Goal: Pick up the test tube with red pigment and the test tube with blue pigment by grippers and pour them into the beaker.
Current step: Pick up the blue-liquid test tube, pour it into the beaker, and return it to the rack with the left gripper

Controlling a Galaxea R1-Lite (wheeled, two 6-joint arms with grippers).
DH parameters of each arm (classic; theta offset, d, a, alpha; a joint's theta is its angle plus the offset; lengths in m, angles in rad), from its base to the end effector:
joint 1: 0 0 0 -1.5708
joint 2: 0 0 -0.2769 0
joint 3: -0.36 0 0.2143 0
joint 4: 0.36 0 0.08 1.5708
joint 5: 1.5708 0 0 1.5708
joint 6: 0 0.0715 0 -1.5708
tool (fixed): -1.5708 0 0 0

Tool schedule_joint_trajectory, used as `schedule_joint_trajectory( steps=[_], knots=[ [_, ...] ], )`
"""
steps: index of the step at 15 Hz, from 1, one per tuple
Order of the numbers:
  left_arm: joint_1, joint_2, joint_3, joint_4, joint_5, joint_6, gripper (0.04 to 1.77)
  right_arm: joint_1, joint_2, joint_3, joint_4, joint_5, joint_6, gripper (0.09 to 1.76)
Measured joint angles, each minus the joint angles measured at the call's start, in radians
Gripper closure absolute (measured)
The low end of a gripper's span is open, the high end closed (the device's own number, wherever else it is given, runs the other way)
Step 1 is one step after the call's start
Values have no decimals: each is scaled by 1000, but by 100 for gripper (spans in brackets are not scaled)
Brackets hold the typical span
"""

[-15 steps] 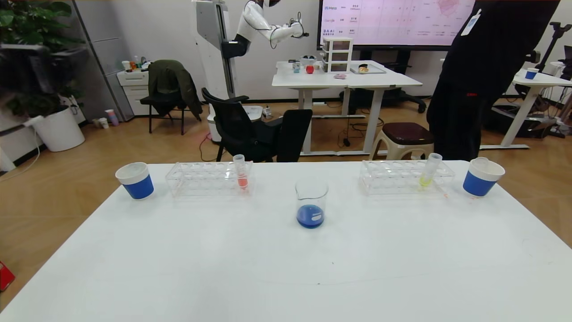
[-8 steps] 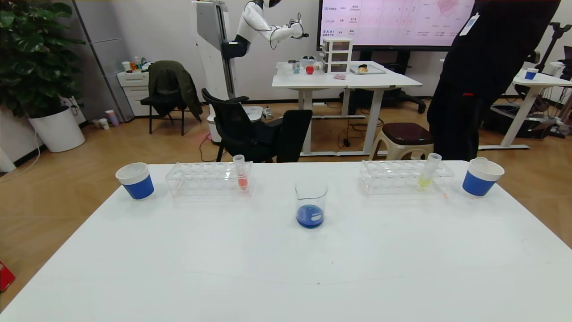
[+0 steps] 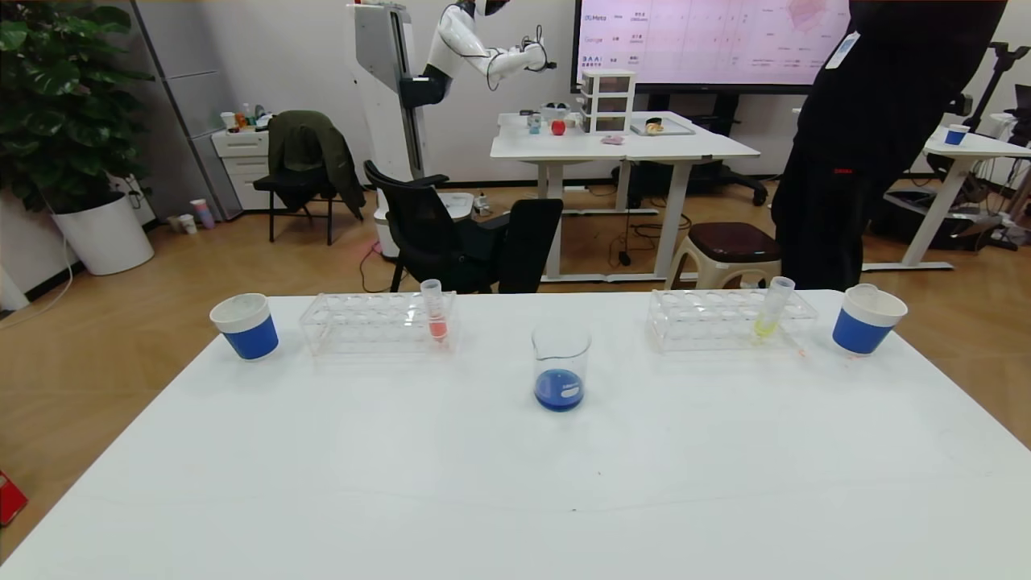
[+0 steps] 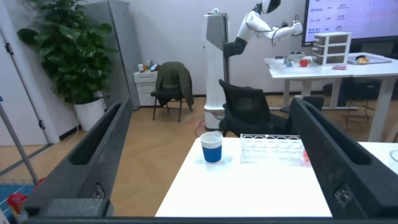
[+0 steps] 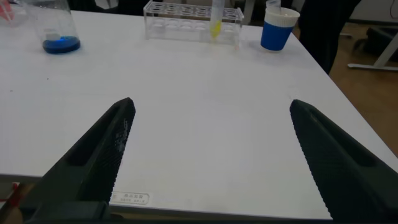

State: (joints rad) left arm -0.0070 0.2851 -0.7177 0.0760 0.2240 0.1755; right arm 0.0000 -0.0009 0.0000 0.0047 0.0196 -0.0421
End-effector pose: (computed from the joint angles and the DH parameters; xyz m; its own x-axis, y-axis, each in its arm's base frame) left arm 0.0251 0.0157 0.2828 0.9152 0.2157 0.3404 -0.2592 0.9619 0.0873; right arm 0.0751 0.0014 0.0748 0.9998 0.0196 -0.0038 -0.0197 0.9989 -0.0420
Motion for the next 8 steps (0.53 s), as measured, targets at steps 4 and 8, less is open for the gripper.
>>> schedule_joint_trajectory(
  steps=[4,8],
  knots=[
    [2,-208,172,-7,-155,-3,6,0,0,0,0,0,0,11],
    [3,-276,456,-175,-191,-42,6,0,0,0,0,0,0,11]
  ],
)
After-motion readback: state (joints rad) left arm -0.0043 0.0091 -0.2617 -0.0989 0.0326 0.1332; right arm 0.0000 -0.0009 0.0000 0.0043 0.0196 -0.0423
